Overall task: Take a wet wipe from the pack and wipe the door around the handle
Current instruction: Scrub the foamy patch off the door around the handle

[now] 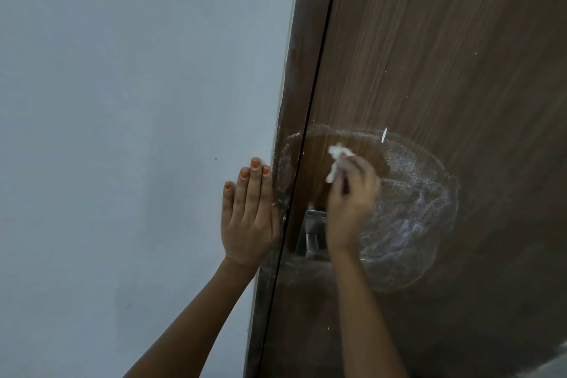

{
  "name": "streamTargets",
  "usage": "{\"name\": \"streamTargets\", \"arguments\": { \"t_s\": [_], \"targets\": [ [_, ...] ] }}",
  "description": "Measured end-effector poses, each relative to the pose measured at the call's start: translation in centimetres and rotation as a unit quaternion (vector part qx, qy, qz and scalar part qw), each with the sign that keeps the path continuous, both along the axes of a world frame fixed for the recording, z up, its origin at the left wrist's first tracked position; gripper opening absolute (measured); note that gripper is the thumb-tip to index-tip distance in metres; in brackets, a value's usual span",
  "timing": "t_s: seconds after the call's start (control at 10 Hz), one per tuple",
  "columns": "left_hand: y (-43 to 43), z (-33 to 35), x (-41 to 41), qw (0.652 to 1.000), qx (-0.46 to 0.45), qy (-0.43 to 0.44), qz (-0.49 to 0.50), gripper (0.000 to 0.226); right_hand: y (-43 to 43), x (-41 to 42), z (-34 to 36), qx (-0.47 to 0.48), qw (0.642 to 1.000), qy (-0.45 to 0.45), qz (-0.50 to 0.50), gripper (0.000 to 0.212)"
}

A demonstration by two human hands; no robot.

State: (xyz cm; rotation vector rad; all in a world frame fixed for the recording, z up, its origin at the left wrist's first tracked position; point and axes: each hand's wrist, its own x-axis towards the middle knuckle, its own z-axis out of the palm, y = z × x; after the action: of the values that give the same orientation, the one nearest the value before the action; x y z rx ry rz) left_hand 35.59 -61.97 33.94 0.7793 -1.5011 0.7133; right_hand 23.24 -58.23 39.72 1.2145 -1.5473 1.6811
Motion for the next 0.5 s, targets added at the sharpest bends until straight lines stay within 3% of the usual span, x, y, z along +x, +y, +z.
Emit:
{"name": "streamTargets", "arguments": {
  "t_s": [0.1,0.2,0.4,0.5],
  "targets": [
    [0.0,0.0,0.0,1.000,0.001,0.000,-0.002,0.051,0.0,-1.6,2.0,-0.079,0.992,-0.096,-0.001,0.022],
    [0.0,0.1,0.0,1.000,0.001,0.001,-0.002,0.051,-1.0,-0.1,3.5,-0.072,0.994,-0.076,0.019,0.023],
    [0.0,0.2,0.1,1.000,-0.008,-0.002,-0.002,0.050,-2.3,4.2,2.1,0.024,0.988,0.147,0.050,0.024],
    [0.0,0.0,0.0,1.000,-0.007,-0.001,0.000,0.050,-1.6,3.3,0.7,0.032,0.985,0.163,0.044,0.022]
  ]
}}
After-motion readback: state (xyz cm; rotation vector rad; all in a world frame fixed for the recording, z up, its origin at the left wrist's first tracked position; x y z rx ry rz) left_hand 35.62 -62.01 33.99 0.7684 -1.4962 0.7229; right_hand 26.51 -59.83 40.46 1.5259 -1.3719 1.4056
